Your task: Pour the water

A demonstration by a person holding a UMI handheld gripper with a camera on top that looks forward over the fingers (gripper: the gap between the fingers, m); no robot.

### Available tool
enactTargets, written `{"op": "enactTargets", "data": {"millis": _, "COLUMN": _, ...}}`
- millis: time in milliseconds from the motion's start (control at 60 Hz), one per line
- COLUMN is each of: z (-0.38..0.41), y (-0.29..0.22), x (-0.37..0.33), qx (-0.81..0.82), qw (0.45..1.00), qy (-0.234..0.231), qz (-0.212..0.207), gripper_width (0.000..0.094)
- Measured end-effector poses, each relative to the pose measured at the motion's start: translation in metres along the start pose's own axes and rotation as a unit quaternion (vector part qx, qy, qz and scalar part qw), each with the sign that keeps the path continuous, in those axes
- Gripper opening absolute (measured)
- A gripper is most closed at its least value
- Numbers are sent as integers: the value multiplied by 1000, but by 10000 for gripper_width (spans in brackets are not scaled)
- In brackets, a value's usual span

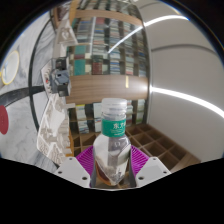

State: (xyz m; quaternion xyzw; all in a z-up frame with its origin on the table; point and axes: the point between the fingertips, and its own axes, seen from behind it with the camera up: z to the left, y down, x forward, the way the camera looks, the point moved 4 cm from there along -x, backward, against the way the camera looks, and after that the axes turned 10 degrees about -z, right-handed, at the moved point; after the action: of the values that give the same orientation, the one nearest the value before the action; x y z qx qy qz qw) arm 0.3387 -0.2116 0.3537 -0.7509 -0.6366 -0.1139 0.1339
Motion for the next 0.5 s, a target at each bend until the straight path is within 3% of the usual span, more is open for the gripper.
{"op": "enactTargets", "data": {"millis": 200, "z": 60, "y": -118, "x": 11, "qx": -249, "qw": 956, "qy": -32, "qz": -148, "gripper_width": 452}}
{"op": "enactTargets", "data": {"millis": 300, "z": 98, "y": -154, "x": 4, "qx": -330, "qw": 921, "qy": -52, "qz": -200, "gripper_width": 453}}
{"op": "enactTargets", "data": {"millis": 383, "z": 126, "y": -169, "x": -6, "qx": -379, "qw": 893, "qy": -59, "qz": -237, "gripper_width": 452}}
{"op": "enactTargets", "data": {"millis": 500, "z": 153, "y": -174, "x": -15, "qx": -405, "qw": 877, "qy": -79, "qz": -247, "gripper_width": 453}}
